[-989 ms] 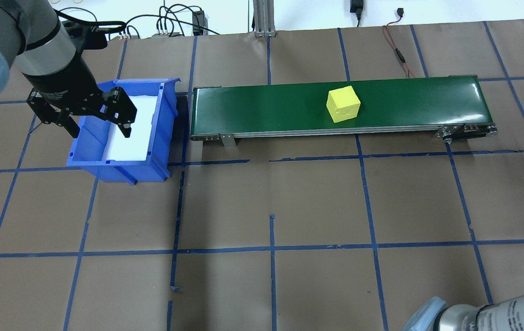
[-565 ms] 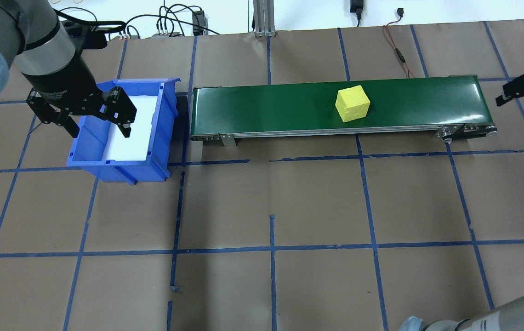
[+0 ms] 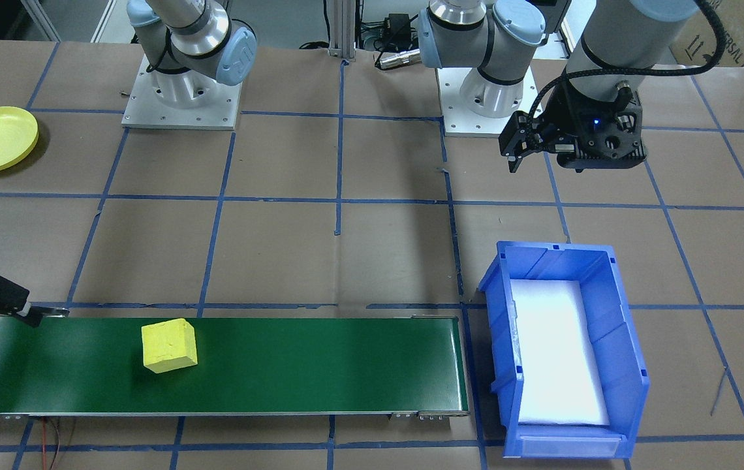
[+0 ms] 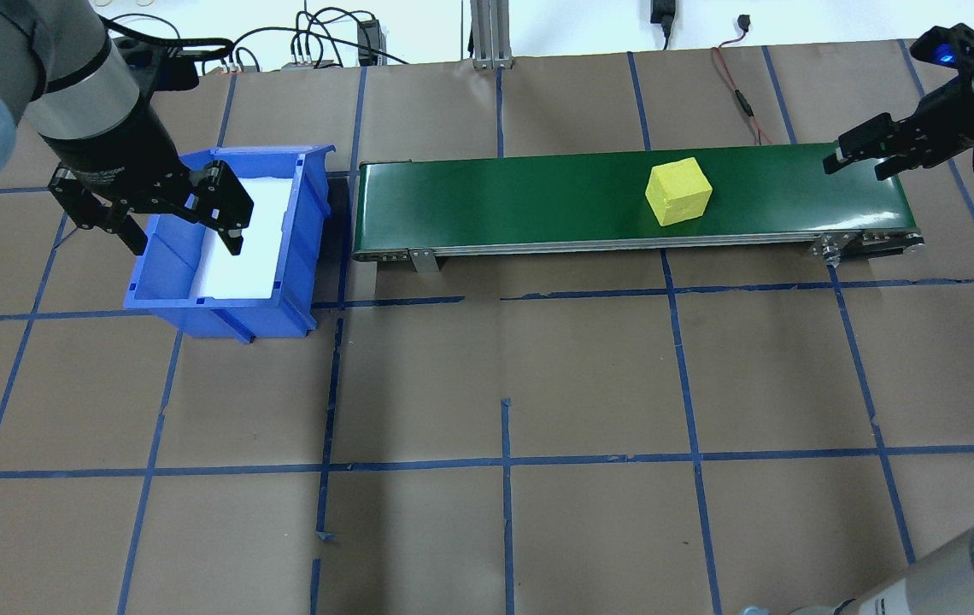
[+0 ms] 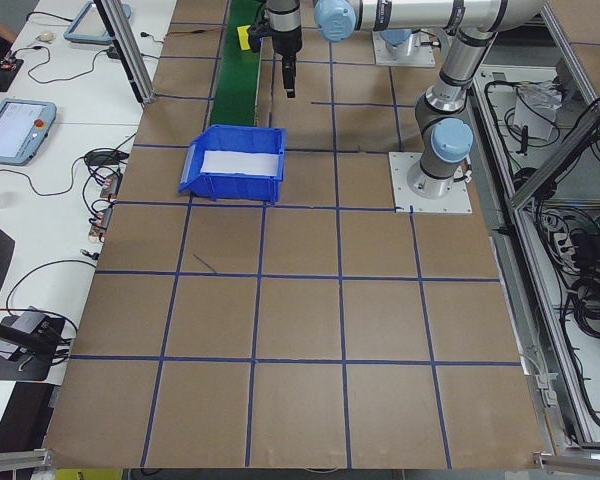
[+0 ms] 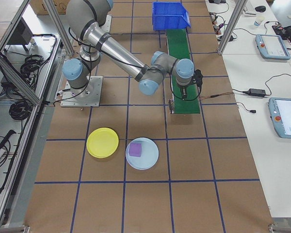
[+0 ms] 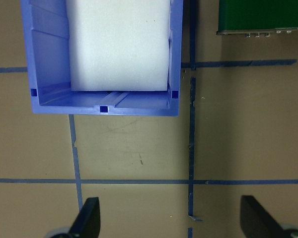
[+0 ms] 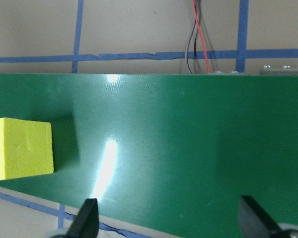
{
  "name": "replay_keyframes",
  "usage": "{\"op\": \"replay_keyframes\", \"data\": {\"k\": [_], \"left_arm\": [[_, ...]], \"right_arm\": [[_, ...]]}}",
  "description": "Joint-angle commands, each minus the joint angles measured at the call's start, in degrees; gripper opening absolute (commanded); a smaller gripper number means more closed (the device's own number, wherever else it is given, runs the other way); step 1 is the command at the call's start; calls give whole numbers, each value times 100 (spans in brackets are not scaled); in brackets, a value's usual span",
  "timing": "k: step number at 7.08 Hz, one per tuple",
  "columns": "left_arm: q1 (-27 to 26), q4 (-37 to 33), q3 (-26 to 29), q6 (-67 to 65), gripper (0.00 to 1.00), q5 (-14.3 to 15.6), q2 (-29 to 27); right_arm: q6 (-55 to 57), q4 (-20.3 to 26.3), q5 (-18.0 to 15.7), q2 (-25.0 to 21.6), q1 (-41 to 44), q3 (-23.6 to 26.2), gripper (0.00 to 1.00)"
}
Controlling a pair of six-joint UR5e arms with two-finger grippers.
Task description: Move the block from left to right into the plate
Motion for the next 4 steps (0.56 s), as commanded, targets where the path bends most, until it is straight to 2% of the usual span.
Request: {"op": "replay_keyframes", "data": {"k": [1,4], "left_arm": [[0,5,0,13,100,0,8],[44,101,78,108,100,-43,8]], "right_arm": [[-7,-27,245,227,272,-326,100],[-7,-114,184,262,633,-214,100]]}}
